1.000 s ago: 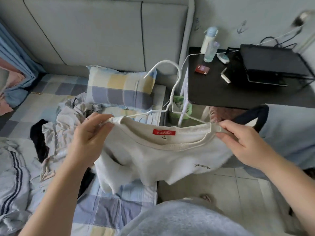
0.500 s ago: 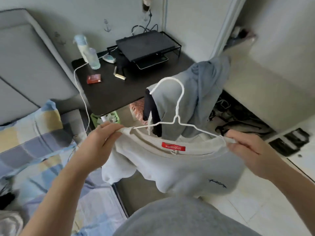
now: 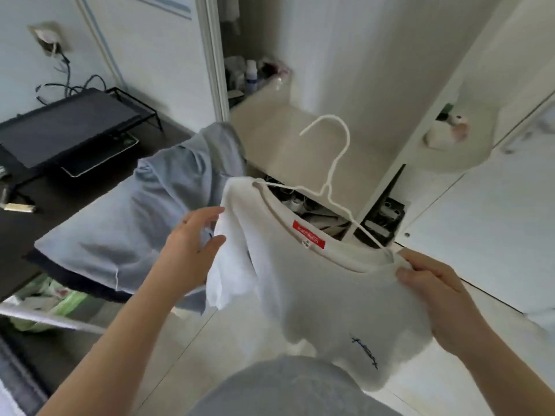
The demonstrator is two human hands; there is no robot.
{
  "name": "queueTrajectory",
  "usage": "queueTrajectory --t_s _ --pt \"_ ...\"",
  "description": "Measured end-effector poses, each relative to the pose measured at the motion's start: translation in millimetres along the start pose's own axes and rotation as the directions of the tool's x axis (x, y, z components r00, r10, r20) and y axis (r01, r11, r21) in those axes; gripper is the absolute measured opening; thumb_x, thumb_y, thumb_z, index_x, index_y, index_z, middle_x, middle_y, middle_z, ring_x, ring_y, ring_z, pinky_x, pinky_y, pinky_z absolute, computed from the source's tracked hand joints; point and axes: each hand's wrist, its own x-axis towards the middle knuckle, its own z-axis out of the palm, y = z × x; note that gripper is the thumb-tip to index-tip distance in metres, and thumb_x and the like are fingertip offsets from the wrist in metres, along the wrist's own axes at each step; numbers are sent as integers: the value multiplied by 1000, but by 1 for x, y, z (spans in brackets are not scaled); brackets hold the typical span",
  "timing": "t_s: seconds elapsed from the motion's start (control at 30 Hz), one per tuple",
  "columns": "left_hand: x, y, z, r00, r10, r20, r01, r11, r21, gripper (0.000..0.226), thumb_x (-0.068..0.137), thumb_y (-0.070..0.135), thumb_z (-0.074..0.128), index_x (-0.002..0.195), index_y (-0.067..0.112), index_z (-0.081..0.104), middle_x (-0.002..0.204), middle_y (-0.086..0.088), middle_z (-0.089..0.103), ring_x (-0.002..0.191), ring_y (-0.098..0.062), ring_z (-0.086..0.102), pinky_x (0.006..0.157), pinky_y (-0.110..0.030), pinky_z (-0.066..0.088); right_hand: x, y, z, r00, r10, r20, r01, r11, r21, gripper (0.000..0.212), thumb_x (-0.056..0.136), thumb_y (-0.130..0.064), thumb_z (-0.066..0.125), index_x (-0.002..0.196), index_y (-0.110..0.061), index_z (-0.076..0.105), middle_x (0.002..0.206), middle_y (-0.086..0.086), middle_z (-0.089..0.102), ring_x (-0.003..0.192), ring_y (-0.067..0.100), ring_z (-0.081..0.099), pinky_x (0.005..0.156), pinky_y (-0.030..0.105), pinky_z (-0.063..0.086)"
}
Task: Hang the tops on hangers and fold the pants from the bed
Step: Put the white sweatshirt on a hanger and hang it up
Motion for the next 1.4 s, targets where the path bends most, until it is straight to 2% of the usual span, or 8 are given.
queueTrajectory --t_s 0.17,0.27,0.37,0.47,0.6,0.83,1.07,1.4 --pt "27 44 46 966 34 255 2 990 -140 34 96 23 62 127 38 58 117 20 64 112 -1 58 98 -33 50 33 -10 -4 999 33 -28 -25 973 231 25 76 -27 60 96 -21 73 91 8 70 80 22 66 69 32 52" --pt "38 61 49 951 64 301 8 972 -233 29 96 28 62 118 46 59 110 23 67 107 1 61 90 -25 50 65 -25 7 999 20 40 -32 946 321 21 80 -23 61 96 -26 74 92 3 71 80 17 69 62 29 54" --pt "55 77 38 944 97 314 7 949 -315 23 97 28 62 112 45 63 109 21 68 103 -2 64 89 -25 52 103 -41 28 996 3 92 -43 897 439 20 80 -18 63 97 -21 73 98 14 65 89 29 62 74 39 52" --pt "79 90 21 931 171 323 -49 935 -352 19 96 30 63 107 45 66 106 22 69 100 -2 65 86 -23 53 143 -61 48 997 -67 41 41 886 461 18 80 -14 64 98 -9 66 97 18 55 88 35 50 76 45 46" --pt "119 99 -2 899 279 337 -148 919 -366 16 91 37 68 105 43 65 106 28 64 100 3 61 80 -15 49 193 -100 71 975 -199 -103 224 886 406 7 81 -15 65 88 -16 66 85 10 57 79 26 52 70 37 46" --pt "199 102 -41 879 404 252 -359 910 -207 37 78 65 65 103 42 52 104 26 58 103 7 55 88 -21 48 267 -183 104 838 -445 -316 515 836 190 8 81 -15 67 76 -17 60 64 -1 53 57 13 48 52 26 40" --pt "297 124 -106 823 567 40 -564 823 -70 11 93 45 56 94 36 50 91 16 59 86 -1 56 77 -33 51 337 -288 125 725 -601 -337 651 758 48 10 79 -17 65 74 -17 56 58 -6 48 50 8 42 45 21 35" --pt "432 201 -200 676 717 -173 -709 696 114 18 96 34 60 86 35 45 72 12 54 68 -6 52 58 -30 47 432 -449 109 537 -810 -237 814 571 -107 30 79 -25 62 84 3 52 67 6 42 56 15 41 46 24 35"
